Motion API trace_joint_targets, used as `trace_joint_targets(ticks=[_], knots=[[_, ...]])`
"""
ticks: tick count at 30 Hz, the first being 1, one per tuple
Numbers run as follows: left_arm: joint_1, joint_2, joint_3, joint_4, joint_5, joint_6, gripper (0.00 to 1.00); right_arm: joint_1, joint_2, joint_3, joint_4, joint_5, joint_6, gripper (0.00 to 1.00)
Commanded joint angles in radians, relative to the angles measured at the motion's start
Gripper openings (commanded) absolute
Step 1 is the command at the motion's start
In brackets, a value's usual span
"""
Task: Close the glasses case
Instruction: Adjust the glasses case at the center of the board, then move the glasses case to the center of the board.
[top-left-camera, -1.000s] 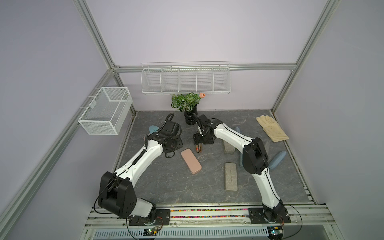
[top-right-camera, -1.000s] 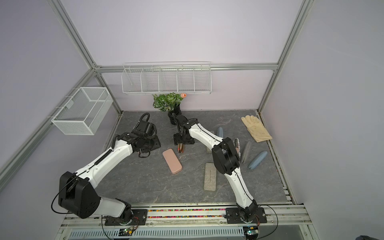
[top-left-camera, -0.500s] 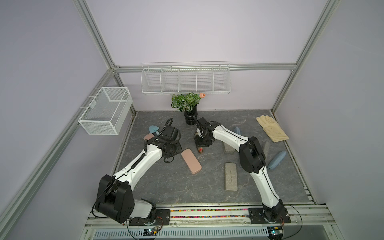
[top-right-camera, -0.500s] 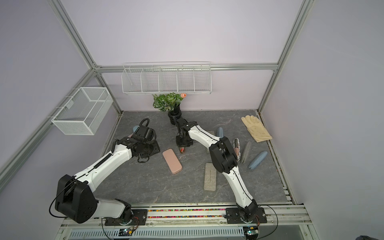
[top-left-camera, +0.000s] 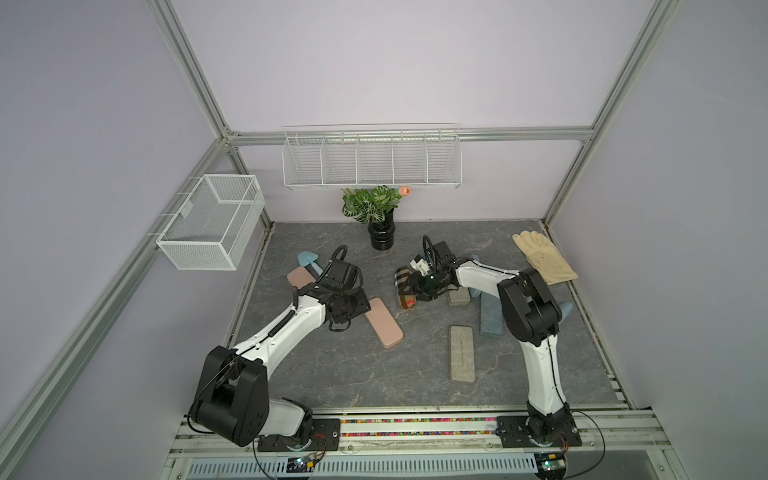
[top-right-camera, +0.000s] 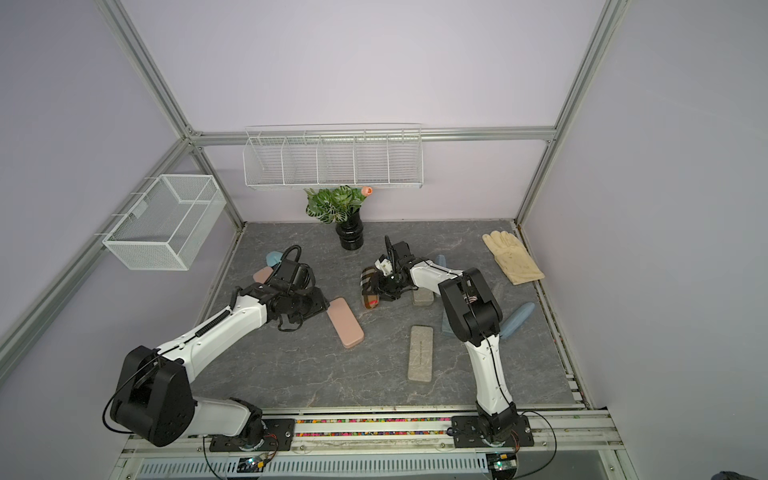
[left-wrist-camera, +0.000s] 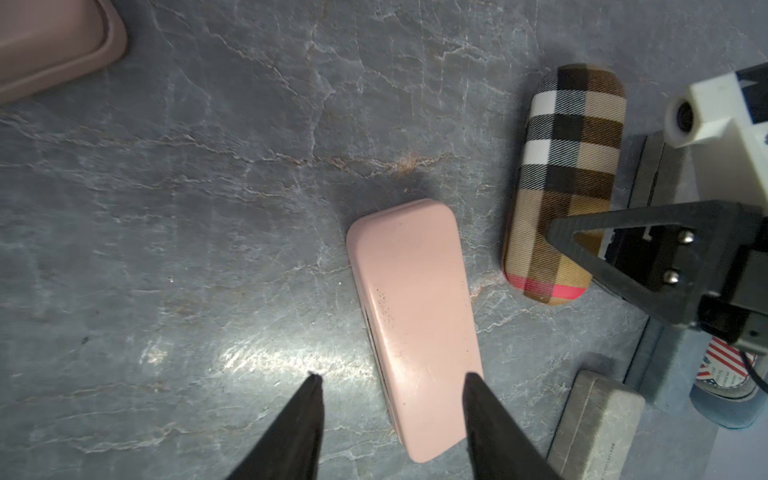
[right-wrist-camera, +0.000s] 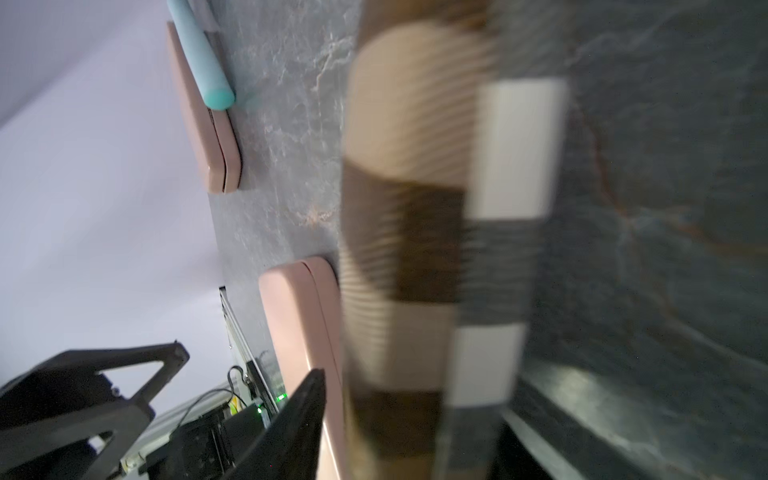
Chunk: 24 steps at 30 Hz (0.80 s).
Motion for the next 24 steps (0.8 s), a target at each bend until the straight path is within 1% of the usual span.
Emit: trace_joint_targets(ticks=[1, 5, 8, 9, 15, 19, 24], knots=[[-0.005, -0.013, -0.032, 0.040, 0.027, -0.025, 0.56, -0.004, -0.065, -0.020, -0.063, -0.007, -0.052, 0.61], [-0.014, -0.023, -0.061, 0.050, 0.026, -0.035, 0.58, -0.004, -0.116, -0.027, -0.160, 0.072, -0.104, 0.66], [-0.029, -0.025, -0.071, 0.048, 0.022, -0.035, 0.63, -0.005, -0.174, -0.038, -0.230, 0.150, -0.139, 0.70], [-0.038, -0.024, -0.072, 0.047, 0.020, -0.036, 0.65, -0.004, -0.198, -0.042, -0.259, 0.182, -0.151, 0.72], [-0.116, 0.013, -0.046, 0.037, -0.017, -0.043, 0.82, 0.028, -0.364, -0.073, -0.415, 0.354, -0.213, 0.74], [-0.151, 0.073, -0.010, 0.027, -0.047, -0.037, 1.00, 0.044, -0.470, -0.112, -0.491, 0.418, -0.236, 0.78], [-0.166, 0.211, 0.090, -0.007, -0.069, 0.010, 1.00, 0.043, -0.596, -0.209, -0.511, 0.448, -0.242, 0.86]])
